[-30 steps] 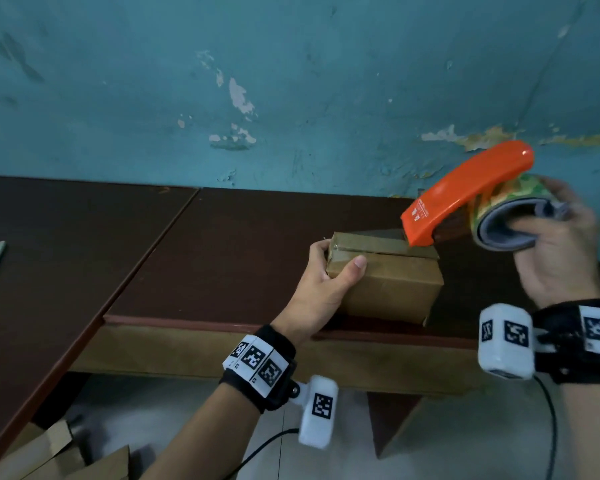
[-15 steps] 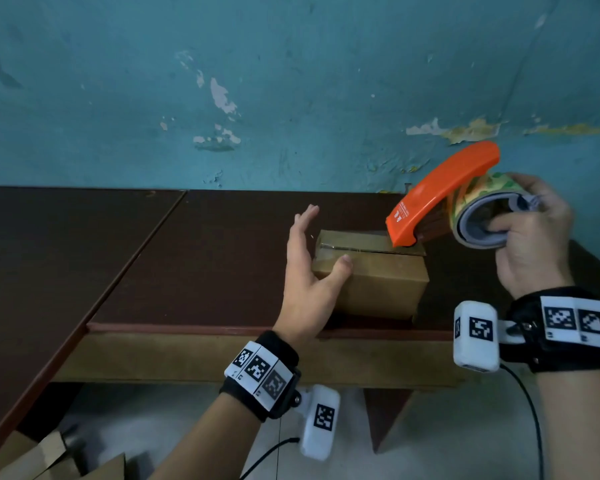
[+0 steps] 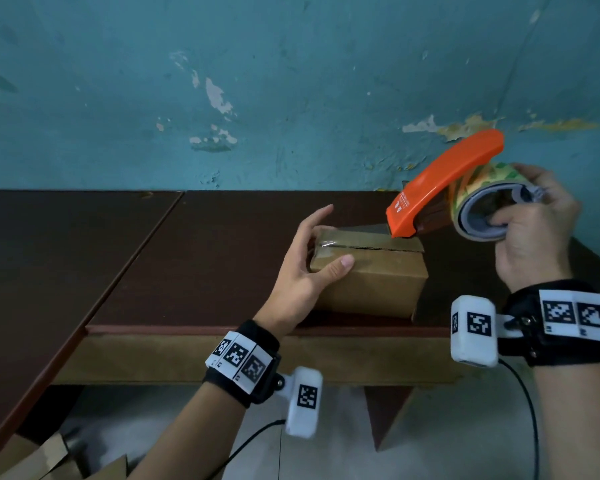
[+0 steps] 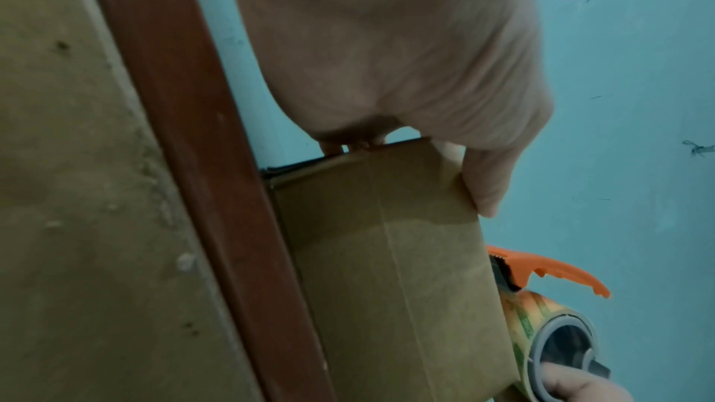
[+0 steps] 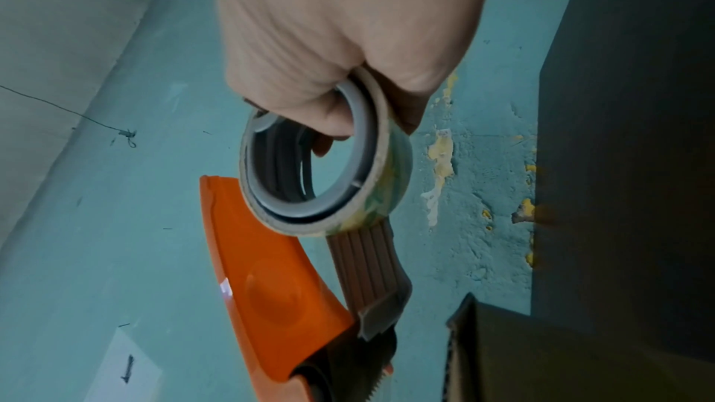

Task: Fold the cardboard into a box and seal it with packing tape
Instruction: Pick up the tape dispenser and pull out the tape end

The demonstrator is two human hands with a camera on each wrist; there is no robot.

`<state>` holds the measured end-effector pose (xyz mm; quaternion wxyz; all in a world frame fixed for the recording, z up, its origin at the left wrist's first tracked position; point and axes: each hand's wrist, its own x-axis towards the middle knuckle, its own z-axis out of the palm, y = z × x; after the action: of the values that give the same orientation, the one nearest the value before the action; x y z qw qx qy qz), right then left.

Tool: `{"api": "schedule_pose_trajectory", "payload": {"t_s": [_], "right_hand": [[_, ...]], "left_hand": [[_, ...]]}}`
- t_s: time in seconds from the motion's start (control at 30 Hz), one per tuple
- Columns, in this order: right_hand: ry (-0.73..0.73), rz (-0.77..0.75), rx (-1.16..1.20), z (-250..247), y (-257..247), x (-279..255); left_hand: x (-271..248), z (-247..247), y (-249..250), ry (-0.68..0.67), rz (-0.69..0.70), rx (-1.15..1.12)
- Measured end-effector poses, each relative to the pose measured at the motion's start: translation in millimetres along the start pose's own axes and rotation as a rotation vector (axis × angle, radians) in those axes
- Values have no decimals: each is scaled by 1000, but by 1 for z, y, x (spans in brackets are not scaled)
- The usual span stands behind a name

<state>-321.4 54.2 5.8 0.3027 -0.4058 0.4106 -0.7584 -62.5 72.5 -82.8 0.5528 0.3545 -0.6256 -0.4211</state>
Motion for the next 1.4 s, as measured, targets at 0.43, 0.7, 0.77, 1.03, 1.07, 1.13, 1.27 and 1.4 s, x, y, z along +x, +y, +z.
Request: {"api": "schedule_pose_trajectory", "payload": {"t_s": [0.43, 0.7, 0.77, 1.03, 1.07, 1.13, 1.27, 1.4], "right_hand": [[-55, -10, -166, -6, 4, 1], [-72, -23, -202, -8, 2, 1], [-74, -24, -185, -9, 1, 1], [-85, -36, -220, -12, 1, 2], [-89, -35, -237, -13, 2, 2], [-101, -37, -278, -13, 4, 1], [-118, -35, -323, -13, 2, 0], [-141, -44, -361, -12, 0, -1]], "left_hand": [[-1, 1, -1, 46, 23, -5], [0, 1, -1, 52, 18, 6], [0, 2, 0, 55, 14, -15], [1, 2, -1, 51, 11, -34], [1, 2, -1, 48, 14, -33], [1, 1, -1, 45, 14, -33], [1, 1, 1, 53, -4, -35], [1, 0, 2, 33, -9, -16]]}}
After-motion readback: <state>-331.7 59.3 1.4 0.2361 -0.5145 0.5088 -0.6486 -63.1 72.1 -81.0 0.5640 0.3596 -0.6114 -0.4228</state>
